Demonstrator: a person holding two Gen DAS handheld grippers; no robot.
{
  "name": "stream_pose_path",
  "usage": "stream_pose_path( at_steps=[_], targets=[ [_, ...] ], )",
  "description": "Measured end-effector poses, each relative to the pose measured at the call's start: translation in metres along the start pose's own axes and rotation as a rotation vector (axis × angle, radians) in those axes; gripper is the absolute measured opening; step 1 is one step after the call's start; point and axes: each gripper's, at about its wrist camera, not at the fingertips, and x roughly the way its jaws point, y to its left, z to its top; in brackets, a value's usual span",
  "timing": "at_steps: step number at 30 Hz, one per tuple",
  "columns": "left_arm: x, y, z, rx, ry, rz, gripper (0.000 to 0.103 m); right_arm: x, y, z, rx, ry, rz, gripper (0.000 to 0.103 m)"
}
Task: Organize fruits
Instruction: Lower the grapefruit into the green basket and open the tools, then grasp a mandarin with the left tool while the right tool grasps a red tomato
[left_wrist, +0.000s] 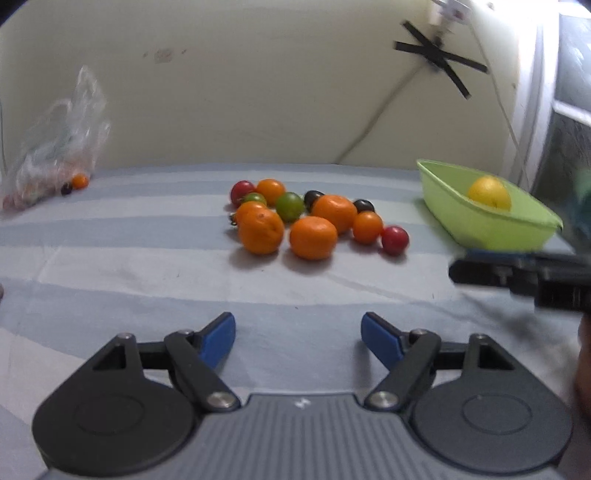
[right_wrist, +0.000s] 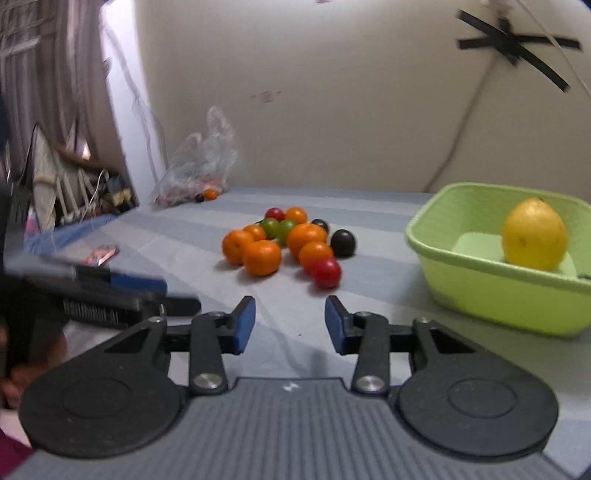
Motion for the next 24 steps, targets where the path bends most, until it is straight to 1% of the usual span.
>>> stream_pose_path(
  at_steps=[3,6,10,15,18,24],
  targets=[
    [-0.002,-0.004,-0.003,0.038,-0.015,-0.032,0.079,-0.006,-0.007,-0.005,0.057,-0.001,-0.009,0.045],
    [-0.001,-0.006,-0.003,0.055,-0.009,-0.045,0.079,-0.004,-0.005,-0.006,0.044,0.01,-0.003,0.045],
    [-0.001,-0.003,-0.004,0.044,-0.005,-0.069,0.079,0.0,0.002,-0.007,0.01,0.032,0.009,0.045],
    [-0.005,0.003,-0.006,0.025,-0.006,-0.114,0.081,0.005,0.002,-0.006,0.019,0.043,0.02,0.045],
    [-0.003,0.004,-0.005,0.016,-0.002,-0.137,0.085,0.008,0.004,-0.004,0.013,0.05,0.026,0.045],
    [-0.002,0.006,-0.004,0.001,-0.007,-0.185,0.086,0.009,0.002,-0.003,0.02,0.054,0.027,0.045]
  ],
)
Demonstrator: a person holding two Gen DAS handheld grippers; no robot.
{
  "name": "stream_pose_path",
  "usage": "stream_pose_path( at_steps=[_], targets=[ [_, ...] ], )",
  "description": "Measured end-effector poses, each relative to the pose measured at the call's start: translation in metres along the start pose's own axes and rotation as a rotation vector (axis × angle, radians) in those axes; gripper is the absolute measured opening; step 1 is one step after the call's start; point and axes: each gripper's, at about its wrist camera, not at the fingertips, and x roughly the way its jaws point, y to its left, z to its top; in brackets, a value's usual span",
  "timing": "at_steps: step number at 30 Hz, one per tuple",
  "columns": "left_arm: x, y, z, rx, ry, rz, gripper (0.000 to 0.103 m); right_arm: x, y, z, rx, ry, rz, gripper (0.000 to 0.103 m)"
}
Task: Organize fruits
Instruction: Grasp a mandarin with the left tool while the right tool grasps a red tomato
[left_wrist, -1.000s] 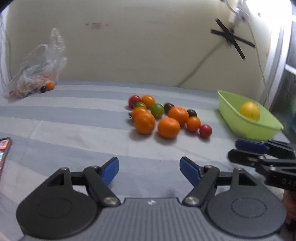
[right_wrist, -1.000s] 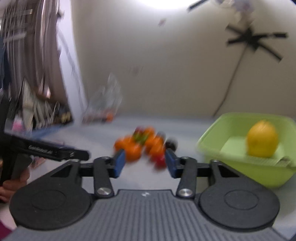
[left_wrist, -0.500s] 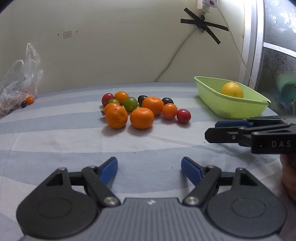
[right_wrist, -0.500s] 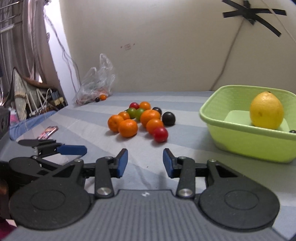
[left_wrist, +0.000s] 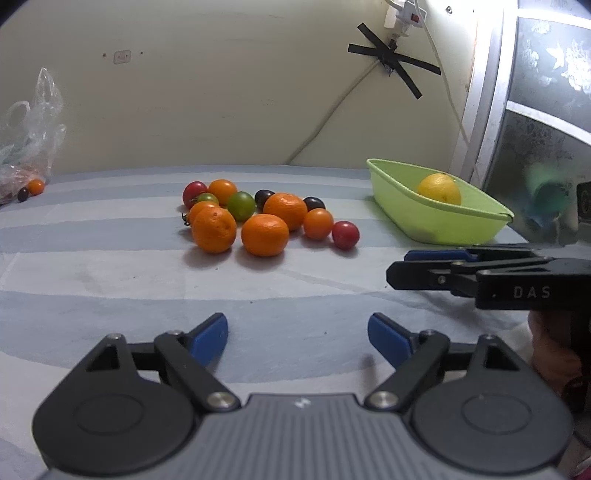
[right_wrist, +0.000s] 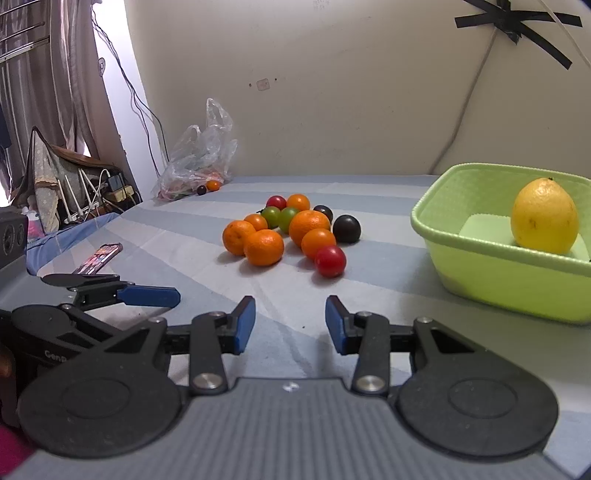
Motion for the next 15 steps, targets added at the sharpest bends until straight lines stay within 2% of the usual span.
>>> stream_pose_path(
  at_steps=[9,13,15],
  targets=[
    [-0.006,0.028,0.005,-0.139,-0.002,-0.131,0.086,0.003,-0.005,0.001,0.035,0.001,-0.066,0.045],
    [-0.01,0.042,0.017,-0.112,-0.035,-0.095,0.085,0.006,-0.005,0.001,0.048,0.01,-0.127,0.045],
    [-0.011,0.053,0.028,-0.103,-0.058,-0.071,0.08,0.005,-0.005,0.001,0.048,0.002,-0.152,0.045]
  ],
)
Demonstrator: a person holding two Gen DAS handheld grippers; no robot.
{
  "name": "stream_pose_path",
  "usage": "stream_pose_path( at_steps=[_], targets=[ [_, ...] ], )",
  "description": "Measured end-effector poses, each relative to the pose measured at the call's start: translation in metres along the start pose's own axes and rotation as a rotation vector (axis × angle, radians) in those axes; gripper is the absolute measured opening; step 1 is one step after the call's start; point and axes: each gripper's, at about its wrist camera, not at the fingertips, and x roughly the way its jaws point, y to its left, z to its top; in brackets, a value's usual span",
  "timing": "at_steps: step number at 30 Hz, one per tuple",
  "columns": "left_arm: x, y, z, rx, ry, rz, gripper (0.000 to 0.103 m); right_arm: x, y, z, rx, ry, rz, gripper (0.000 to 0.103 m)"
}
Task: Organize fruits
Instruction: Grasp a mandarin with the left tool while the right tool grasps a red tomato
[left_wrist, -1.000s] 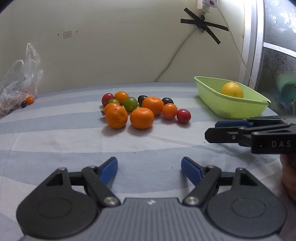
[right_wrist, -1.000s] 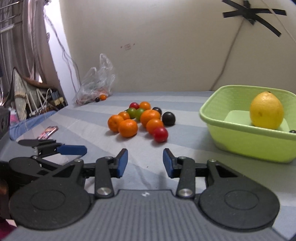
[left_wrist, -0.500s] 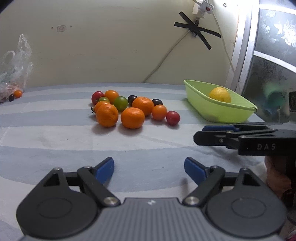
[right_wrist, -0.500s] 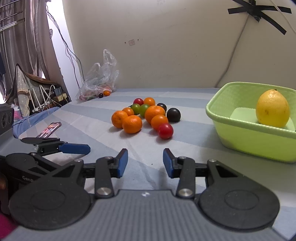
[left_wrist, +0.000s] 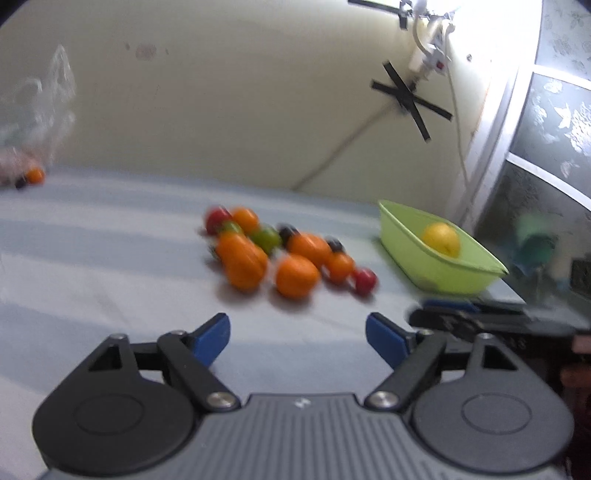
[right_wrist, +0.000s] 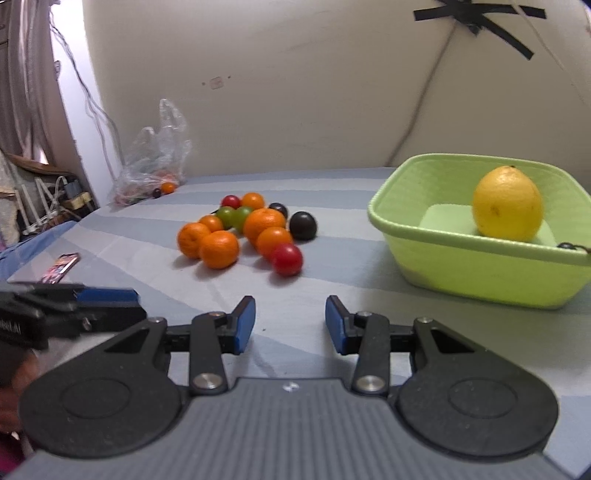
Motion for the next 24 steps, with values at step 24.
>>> stream_pose_path(
  at_steps=[24],
  targets=[
    [0.061,-0.061,0.031,0.461,0.01,0.094,0.049,0.057,0.02,0.027,-0.113,0.064,-0.104,0.032]
  ],
)
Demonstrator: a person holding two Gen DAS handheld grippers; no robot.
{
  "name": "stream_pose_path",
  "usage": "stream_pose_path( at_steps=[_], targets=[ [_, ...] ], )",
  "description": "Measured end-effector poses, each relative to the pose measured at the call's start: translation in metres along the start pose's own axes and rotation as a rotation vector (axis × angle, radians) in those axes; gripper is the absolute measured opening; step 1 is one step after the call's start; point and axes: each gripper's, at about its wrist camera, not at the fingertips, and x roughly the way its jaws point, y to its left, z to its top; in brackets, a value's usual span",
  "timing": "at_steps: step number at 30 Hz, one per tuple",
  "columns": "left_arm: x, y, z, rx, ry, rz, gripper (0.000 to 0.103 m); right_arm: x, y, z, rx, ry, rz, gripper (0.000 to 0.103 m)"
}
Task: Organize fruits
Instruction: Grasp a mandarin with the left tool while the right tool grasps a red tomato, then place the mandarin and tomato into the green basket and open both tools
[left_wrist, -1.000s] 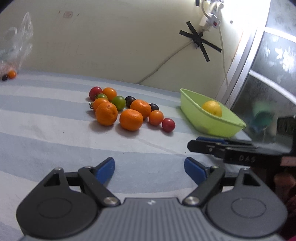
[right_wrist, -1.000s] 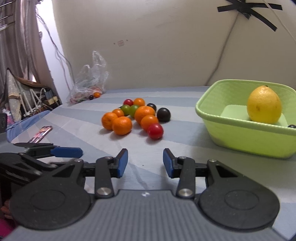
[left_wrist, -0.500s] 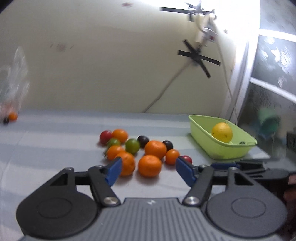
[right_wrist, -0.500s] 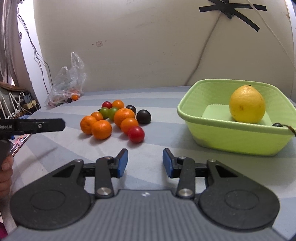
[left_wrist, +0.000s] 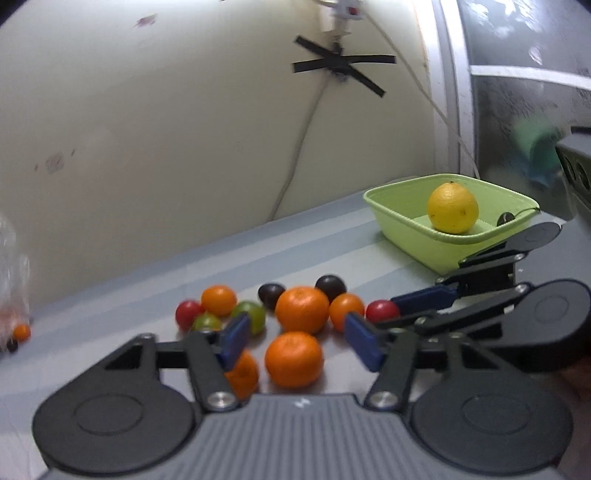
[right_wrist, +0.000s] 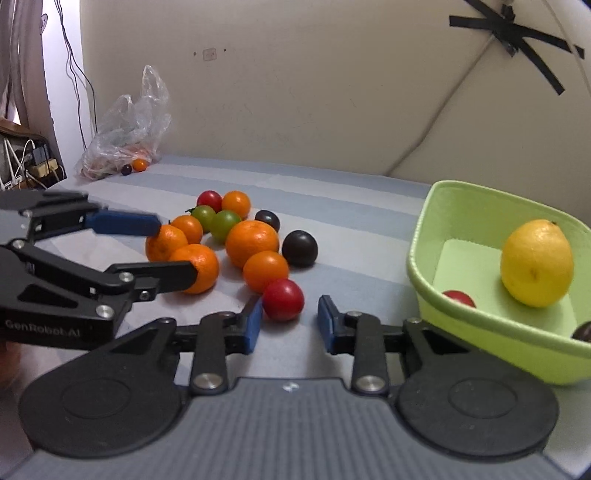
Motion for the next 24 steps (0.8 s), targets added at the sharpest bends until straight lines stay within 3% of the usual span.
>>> stream_pose_path(
  at_steps=[1,4,8,11,15,21,24],
  targets=[
    [0.001,-0.002,0.001,0.014,-0.002,0.002,0.049,0.0,0.0,0.0,-0.002,-0.001,0.01,0.027],
    [0.007,-0.01,0.0,0.07,0.01,0.02,0.05,-0.003,0.001,-0.002,-0.006,-0.007,0.008,0.026],
    [0.024,-0.007,-0.008,0.068,0.118,0.021,0.051,-0.009,-0.01,-0.005,0.053,-0.014,0.022,0.026],
    [0.02,-0.01,-0.011,0.084,0.114,0.031,0.05,-0.011,-0.016,-0.006,0.093,-0.016,0.041,0.026],
    [0.019,-0.015,-0.011,0.076,0.108,0.08,0.037,-0.011,-0.019,-0.006,0.117,-0.015,0.061,0.026],
    [-0.007,-0.019,-0.007,-0.01,0.066,0.009,0.037,-0.024,-0.018,-0.01,0.115,-0.064,0.057,0.026],
    [-0.017,-0.024,0.008,-0.048,0.023,-0.064,0.037,-0.04,-0.019,-0.018,0.11,-0.105,0.059,0.026]
  ],
)
